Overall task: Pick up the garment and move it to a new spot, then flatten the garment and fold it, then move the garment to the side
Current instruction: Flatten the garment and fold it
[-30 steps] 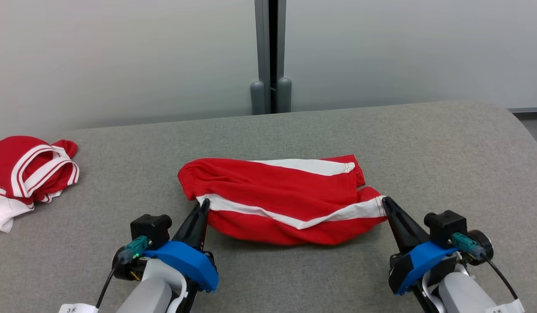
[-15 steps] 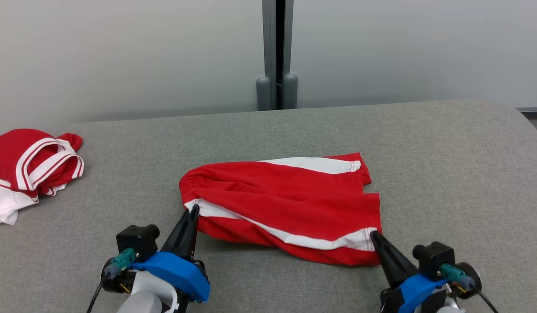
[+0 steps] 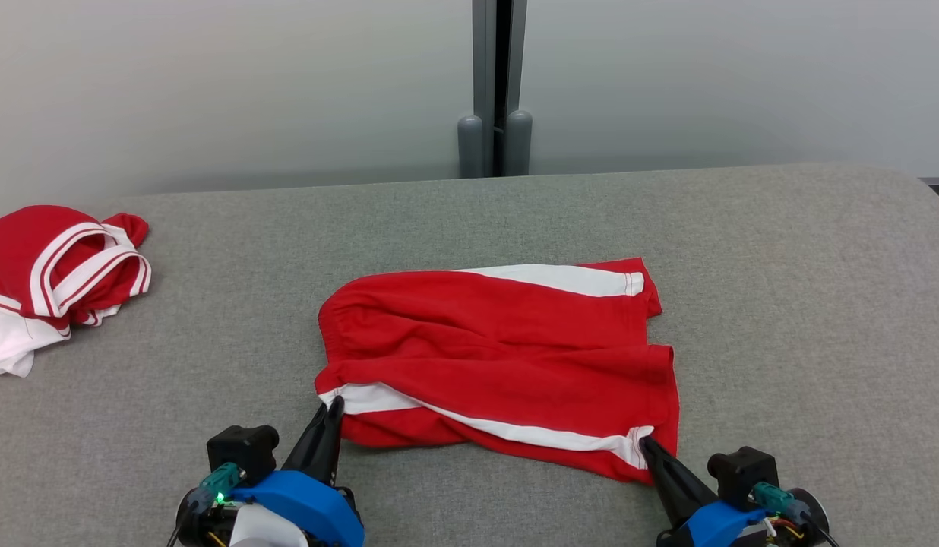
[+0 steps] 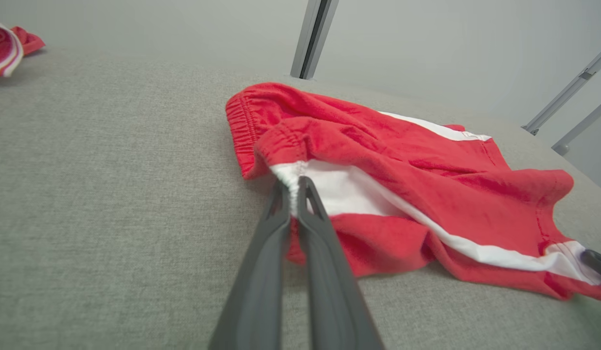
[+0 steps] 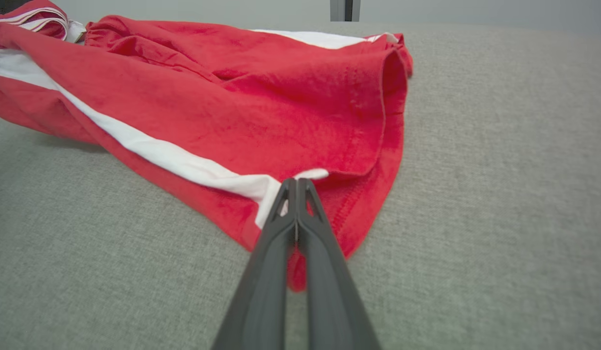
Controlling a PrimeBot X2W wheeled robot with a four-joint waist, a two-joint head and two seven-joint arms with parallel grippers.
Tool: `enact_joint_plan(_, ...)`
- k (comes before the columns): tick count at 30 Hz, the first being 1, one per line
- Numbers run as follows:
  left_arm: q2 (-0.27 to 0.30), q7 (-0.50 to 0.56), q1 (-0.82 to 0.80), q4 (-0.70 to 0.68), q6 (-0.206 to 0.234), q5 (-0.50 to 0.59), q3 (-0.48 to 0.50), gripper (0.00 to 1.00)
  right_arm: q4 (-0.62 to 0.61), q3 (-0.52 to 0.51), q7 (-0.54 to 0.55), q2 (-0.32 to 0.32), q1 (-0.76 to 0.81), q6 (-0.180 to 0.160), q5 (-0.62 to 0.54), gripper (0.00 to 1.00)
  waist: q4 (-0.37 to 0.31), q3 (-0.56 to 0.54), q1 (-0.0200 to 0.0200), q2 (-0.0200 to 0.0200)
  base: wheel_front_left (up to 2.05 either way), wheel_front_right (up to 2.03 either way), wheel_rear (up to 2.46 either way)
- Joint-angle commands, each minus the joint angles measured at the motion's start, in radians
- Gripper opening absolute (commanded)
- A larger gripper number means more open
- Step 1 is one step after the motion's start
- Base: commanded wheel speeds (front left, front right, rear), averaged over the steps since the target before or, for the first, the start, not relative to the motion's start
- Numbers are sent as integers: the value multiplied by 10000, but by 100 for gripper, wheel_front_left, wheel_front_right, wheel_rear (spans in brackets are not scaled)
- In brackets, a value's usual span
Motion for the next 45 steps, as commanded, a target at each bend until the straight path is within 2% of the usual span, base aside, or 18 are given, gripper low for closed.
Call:
enact_joint_plan(1,-14,-56,-1,45,-24,18,-33,0,31,22,-78,-30,-114,1,88,45,-5,-1,0,0,0,0,0)
enact_joint_plan(2,-23,-76,-10,63,-22,11,-30,0,47,30,-90,-58,-133,1,103,54,-12,-4,0,0,0,0,0)
enact_joint_plan(3,-30,-94,-18,84,-25,5,-32,0,71,36,-95,-88,-140,1,111,85,-19,-7,0,0,0,0,0)
enact_joint_plan(4,-39,-100,-28,105,-29,2,-36,0,108,24,-106,-118,-142,1,118,100,-27,-11,0,0,0,0,0)
enact_joint_plan(12,-81,-172,-120,220,-61,-20,-80,0,394,179,110,-280,-292,1,289,100,-32,24,0,0,0,0,0)
enact_joint_plan(21,-82,-190,-236,343,-65,-58,-123,0,608,931,350,-355,-709,1,646,100,48,75,0,0,0,0,0)
enact_joint_plan(22,-83,-192,-247,352,-68,-60,-127,0,611,1002,371,-366,-737,1,730,91,57,66,0,0,0,0,0)
enact_joint_plan(23,-84,-198,-249,364,-71,-68,-131,0,646,1086,456,-361,-748,1,851,67,66,53,0,0,0,0,0)
enact_joint_plan(24,-86,-198,-248,377,-77,-77,-133,0,662,1208,525,-371,-770,1,953,49,75,38,0,0,0,0,0)
enact_joint_plan(28,-90,-225,-250,413,-103,-93,-143,0,643,1446,543,-500,-883,1,1281,31,104,-22,0,0,0,0,0)
enact_joint_plan(30,-83,-243,-245,415,-111,-103,-130,0,594,1486,490,-535,-913,1,1473,16,101,-56,0,0,0,0,0)
enact_joint_plan(31,-74,-256,-242,403,-105,-106,-120,0,563,1485,446,-561,-935,1,1555,2,96,-76,0,0,0,0,0)
enact_joint_plan(39,47,-354,-389,-57,-119,-40,18,0,-102,1140,72,-880,-1061,1,1894,0,11,-394,0,0,0,0,0)
enact_joint_plan(45,296,-376,-720,-1260,-81,54,236,0,-1435,689,-42,-1285,-1141,1,1839,0,-67,-726,0,0,0,0,0)
